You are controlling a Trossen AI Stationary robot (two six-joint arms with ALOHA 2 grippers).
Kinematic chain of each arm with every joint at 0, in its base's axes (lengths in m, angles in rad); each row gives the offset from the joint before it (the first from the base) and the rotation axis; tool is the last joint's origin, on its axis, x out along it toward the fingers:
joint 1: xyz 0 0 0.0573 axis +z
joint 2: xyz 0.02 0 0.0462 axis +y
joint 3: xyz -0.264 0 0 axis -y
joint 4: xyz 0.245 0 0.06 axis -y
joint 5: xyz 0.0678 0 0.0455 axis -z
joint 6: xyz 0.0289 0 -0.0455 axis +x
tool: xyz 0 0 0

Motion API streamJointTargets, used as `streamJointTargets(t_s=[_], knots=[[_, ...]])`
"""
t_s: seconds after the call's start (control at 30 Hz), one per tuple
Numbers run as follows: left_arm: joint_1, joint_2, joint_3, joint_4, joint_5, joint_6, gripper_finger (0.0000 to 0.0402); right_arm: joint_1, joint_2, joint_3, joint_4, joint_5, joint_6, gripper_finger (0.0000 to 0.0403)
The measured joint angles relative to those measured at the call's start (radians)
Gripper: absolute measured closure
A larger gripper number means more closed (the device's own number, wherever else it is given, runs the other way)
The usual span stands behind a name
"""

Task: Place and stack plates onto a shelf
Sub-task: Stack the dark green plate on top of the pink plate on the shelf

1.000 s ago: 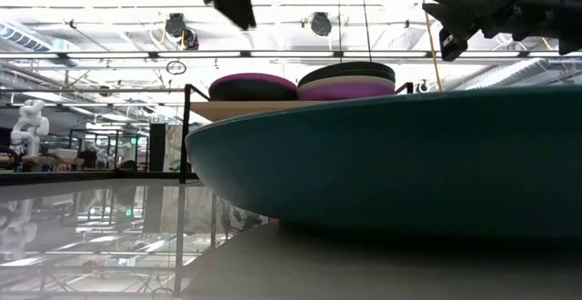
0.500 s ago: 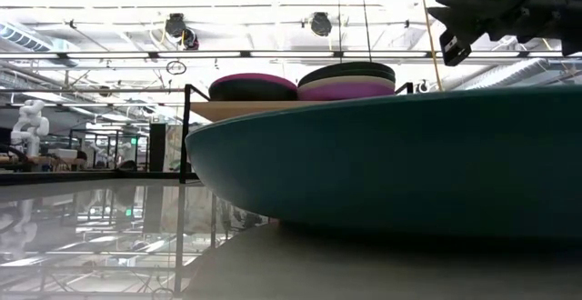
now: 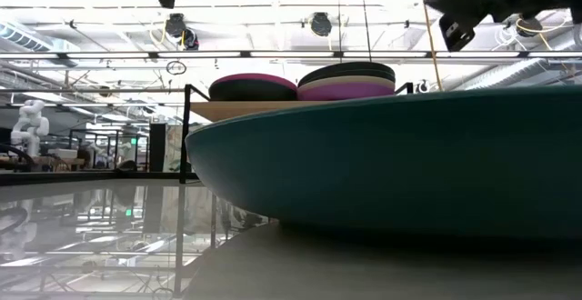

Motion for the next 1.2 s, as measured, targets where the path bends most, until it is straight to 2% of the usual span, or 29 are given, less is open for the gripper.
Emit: streamJointTargets(t_s=[0.13,0.33,0.5,0.63,0.83,1.07,1.2], knots=[[0.001,-0.002,-0.115,0.195,0.0,0.011,0.0193,0.066,0.133,0.089,-0.146,0.09,-0.009,0.0325],[0.013,-0.001,-0.206,0.351,-0.012,0.024,0.0193,0.159,0.424,0.241,-0.158,0.099,0.046,0.0325],[0.033,-0.001,-0.211,0.361,-0.015,0.019,0.0193,0.251,0.686,0.399,-0.155,0.128,0.01,0.0325],[0.03,-0.001,-0.211,0.357,-0.011,-0.01,0.0193,0.266,0.822,0.441,-0.124,0.108,0.068,0.0325],[0.02,-0.001,-0.211,0.357,0.0,-0.032,0.0193,0.261,0.932,0.441,-0.092,0.074,0.131,0.0325],[0.02,-0.001,-0.211,0.353,0.008,-0.071,0.0193,0.238,0.978,0.441,-0.09,0.227,0.132,0.0325],[0.02,-0.001,-0.211,0.353,0.008,-0.088,0.0193,0.213,0.997,0.441,-0.089,0.222,0.159,0.0325]])
